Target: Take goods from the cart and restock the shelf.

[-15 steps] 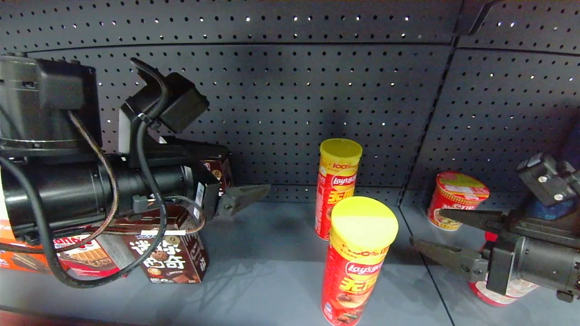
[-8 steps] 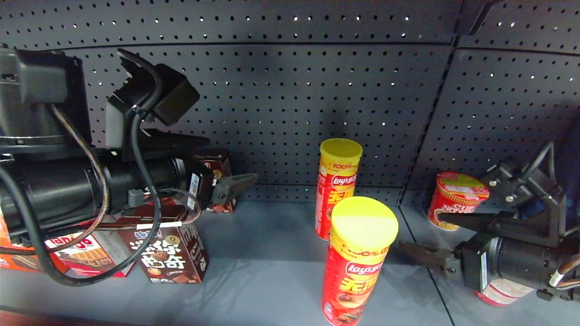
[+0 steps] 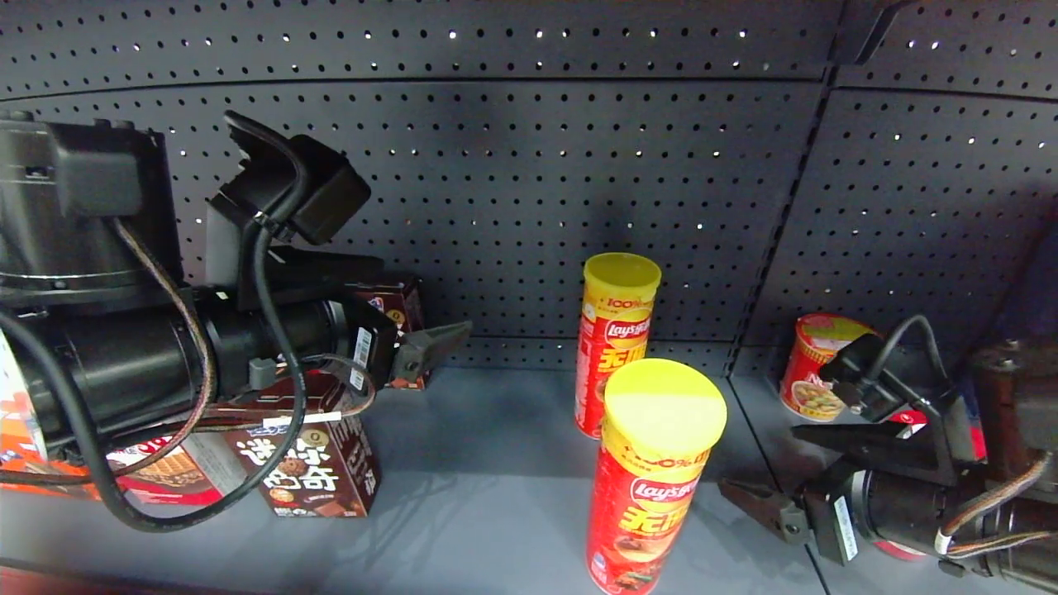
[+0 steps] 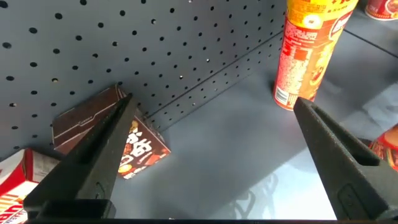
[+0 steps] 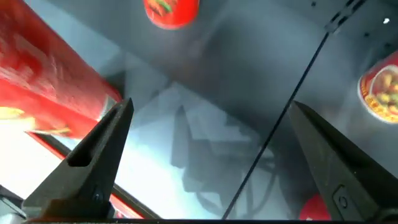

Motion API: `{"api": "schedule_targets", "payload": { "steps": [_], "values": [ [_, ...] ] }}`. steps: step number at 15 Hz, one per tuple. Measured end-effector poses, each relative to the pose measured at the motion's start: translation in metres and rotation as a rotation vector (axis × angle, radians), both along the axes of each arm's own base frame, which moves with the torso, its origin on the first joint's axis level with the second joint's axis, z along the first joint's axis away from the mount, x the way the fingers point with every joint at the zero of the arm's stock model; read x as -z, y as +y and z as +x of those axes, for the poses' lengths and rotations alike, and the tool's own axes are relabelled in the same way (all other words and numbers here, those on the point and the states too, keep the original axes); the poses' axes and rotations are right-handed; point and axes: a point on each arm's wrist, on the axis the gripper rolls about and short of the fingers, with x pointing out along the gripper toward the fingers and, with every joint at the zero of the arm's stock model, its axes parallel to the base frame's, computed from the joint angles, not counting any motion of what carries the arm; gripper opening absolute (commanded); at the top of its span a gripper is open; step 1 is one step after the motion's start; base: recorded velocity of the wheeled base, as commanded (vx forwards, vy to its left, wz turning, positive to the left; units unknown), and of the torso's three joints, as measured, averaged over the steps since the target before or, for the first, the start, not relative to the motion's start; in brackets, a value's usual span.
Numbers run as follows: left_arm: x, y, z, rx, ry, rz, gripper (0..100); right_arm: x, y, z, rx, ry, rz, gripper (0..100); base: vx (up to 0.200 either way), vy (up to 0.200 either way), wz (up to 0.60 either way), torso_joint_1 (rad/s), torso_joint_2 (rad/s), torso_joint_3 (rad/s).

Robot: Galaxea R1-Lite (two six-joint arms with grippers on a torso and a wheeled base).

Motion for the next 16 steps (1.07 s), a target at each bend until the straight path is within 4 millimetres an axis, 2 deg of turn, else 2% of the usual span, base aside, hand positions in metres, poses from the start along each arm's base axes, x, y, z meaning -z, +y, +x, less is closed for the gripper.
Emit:
{"api": "schedule_targets", "payload": {
  "steps": [2, 6, 16],
  "values": [
    [0.0, 0.0, 0.0, 0.0, 0.0, 0.0, 100, 0.007, 0.001, -0.003, 0.005, 0.047, -0.053, 100, 0.0, 0.0, 0.0, 0.0, 0.0, 0.0],
    [0.0, 0.001, 0.0, -0.002, 0.001, 0.0, 100, 0.009, 0.008, -0.008, -0.033, 0.058, -0.067, 100, 0.0, 0.0, 0.0, 0.0, 0.0, 0.0],
    [0.0, -0.001, 0.003, 0.002, 0.0, -0.001, 100, 0.016, 0.024, 0.005, -0.023, 0.076, -0.109, 100, 0.0, 0.0, 0.0, 0.0, 0.0, 0.0]
  ]
}}
